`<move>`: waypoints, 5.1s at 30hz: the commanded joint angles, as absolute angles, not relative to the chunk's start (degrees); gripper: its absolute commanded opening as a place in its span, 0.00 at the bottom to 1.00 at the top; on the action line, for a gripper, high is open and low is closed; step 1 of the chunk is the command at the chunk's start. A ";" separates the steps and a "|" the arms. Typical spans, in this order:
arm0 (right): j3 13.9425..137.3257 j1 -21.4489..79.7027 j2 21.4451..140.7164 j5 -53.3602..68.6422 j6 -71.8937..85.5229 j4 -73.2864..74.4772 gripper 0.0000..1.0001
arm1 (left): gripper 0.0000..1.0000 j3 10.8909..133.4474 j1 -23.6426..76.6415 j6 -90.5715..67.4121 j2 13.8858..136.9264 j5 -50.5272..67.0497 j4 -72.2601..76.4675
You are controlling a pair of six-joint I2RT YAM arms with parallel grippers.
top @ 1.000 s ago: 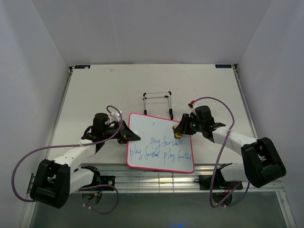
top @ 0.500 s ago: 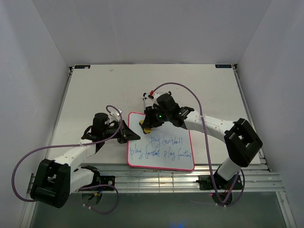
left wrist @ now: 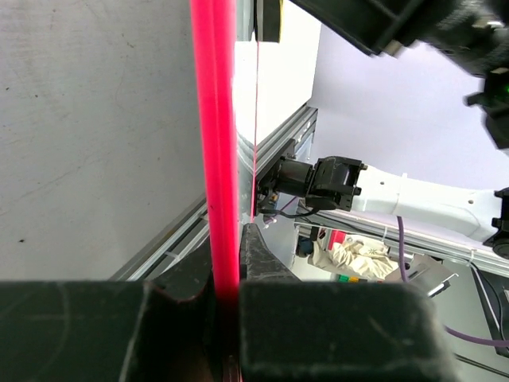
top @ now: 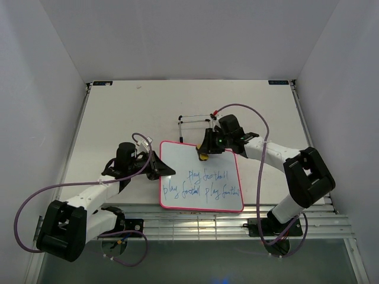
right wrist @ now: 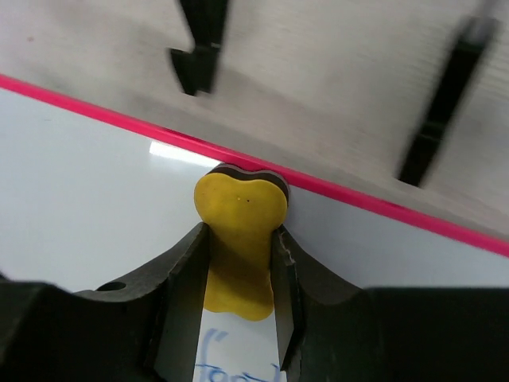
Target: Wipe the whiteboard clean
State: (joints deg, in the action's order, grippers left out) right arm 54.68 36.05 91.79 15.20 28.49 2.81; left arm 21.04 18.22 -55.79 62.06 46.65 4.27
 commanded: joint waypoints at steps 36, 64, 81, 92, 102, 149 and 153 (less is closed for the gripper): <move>46.05 58.97 82.09 8.88 37.18 3.78 0.34 | 0.00 16.08 19.16 -59.68 55.63 30.85 7.91; 29.00 35.05 69.43 20.56 31.97 4.07 0.35 | 0.00 14.85 19.16 -58.09 57.92 31.38 8.52; 45.28 60.83 80.69 8.53 34.72 7.29 0.35 | 0.00 14.94 19.60 -59.15 56.43 30.85 8.09; 22.24 35.62 57.76 9.05 29.81 16.94 0.35 | 0.00 13.27 19.60 -60.38 53.61 28.48 7.29; 30.48 48.58 60.99 8.36 34.44 13.71 0.35 | 0.00 13.36 19.95 -61.79 54.93 27.78 7.91; 66.89 76.46 91.76 -0.62 26.72 20.83 0.35 | 0.00 12.74 21.97 -63.46 52.38 26.37 7.65; 64.08 78.66 91.06 -1.83 28.39 21.97 0.35 | 0.00 13.18 21.97 -63.37 52.91 26.02 7.47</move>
State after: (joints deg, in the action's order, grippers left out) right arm 66.59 75.22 89.58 -4.62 28.01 17.98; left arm 11.81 21.87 -65.80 52.31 34.85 10.59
